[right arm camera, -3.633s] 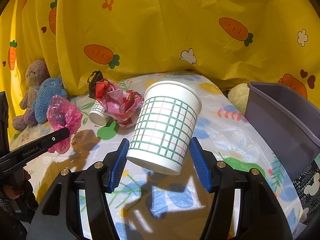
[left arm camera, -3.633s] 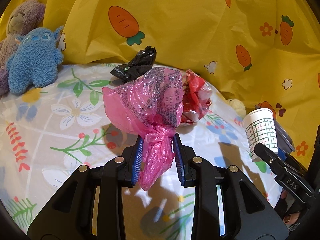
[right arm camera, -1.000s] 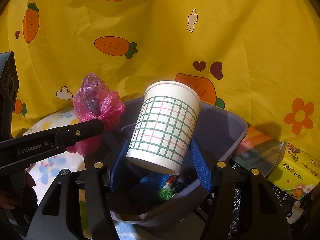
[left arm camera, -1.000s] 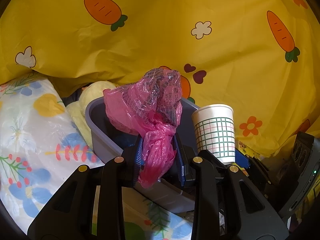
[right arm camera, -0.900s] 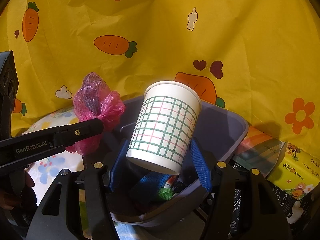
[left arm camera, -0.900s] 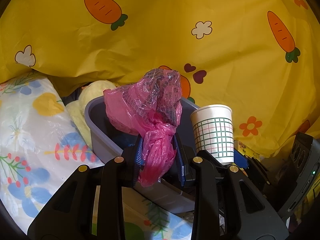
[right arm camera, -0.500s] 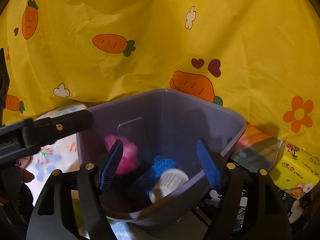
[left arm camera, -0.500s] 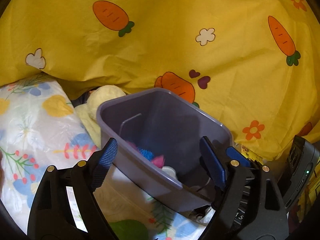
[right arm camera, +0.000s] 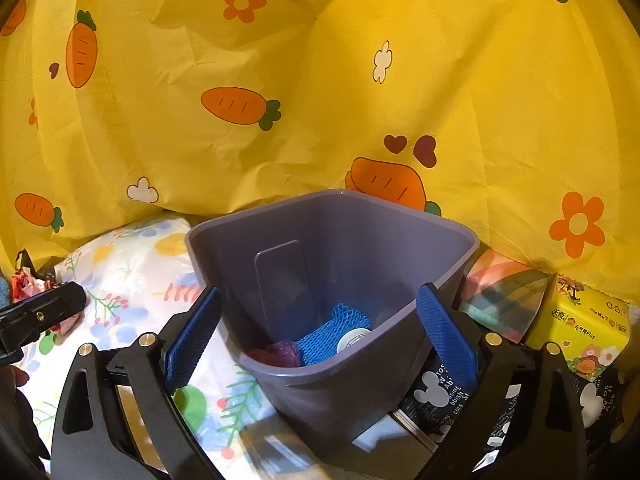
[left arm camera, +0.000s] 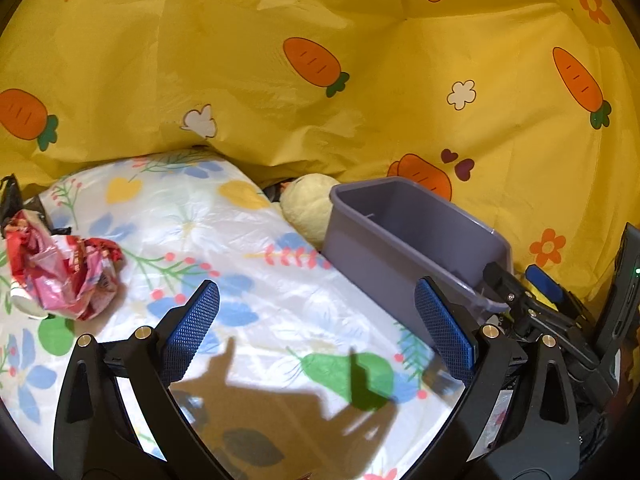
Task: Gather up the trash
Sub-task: 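Withdraw both open grippers from the bin back toward the table, then grasp the red plastic bag with the right gripper while the left grasps the green-grid cup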
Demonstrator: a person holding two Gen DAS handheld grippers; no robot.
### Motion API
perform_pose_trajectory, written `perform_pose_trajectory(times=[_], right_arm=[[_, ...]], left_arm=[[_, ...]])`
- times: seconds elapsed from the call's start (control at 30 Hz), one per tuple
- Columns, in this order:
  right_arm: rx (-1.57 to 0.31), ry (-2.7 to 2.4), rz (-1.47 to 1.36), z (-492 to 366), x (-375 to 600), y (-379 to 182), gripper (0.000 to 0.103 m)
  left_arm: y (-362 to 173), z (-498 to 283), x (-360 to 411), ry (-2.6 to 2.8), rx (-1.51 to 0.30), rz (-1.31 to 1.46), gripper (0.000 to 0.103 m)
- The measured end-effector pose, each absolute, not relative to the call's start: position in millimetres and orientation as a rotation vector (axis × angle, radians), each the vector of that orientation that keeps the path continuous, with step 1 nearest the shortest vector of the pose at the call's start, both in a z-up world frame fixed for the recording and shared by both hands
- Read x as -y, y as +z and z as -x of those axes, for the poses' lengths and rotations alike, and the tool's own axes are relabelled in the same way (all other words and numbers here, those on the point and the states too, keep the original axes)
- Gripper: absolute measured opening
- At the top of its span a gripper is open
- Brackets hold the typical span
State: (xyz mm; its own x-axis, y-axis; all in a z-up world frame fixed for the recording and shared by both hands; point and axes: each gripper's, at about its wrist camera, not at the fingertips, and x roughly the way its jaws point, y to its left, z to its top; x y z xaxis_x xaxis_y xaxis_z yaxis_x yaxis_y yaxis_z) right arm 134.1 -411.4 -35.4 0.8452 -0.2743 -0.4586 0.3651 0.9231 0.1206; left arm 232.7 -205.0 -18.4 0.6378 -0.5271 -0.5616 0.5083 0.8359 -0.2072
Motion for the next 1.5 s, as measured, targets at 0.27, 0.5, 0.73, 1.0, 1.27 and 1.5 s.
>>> perform_pose_trajectory(times=[0.27,0.5,0.73,1.0,1.27,1.5], right_arm=[[-0.449,-0.264,-0.158,-131.1,367.4,-30.1,0.095],[-0.467,-0.189,-0.134,-133.7,335.6,-31.8,0.095],[-0.493,-0.085,-0.074,-148.1,291.5,-29.5,0.095],[-0.529,0.077,-0.033,-177.4,226.7,-21.0,0.095],[-0.569,0.177,-0.005,-214.1,174.3,-19.5,0.095],[-0.594,0.210,0.017,-250.8,143.6,-25.3,0.094]], left_arm=[[-18.9,-212.6,145.4,-0.432,-0.620,0.036,0.096],[-30.1,-209.1,116.5,-0.334,-0.644,0.038,0.096],[-38.4,-218.9,70.4,-0.222,-0.671,0.123,0.096],[-34.8,-230.6,-3.5,-0.058,-0.671,0.199,0.096],[-23.0,-242.2,-56.9,0.042,-0.638,0.267,0.096],[-21.9,-261.1,-71.4,0.063,-0.651,0.276,0.097]])
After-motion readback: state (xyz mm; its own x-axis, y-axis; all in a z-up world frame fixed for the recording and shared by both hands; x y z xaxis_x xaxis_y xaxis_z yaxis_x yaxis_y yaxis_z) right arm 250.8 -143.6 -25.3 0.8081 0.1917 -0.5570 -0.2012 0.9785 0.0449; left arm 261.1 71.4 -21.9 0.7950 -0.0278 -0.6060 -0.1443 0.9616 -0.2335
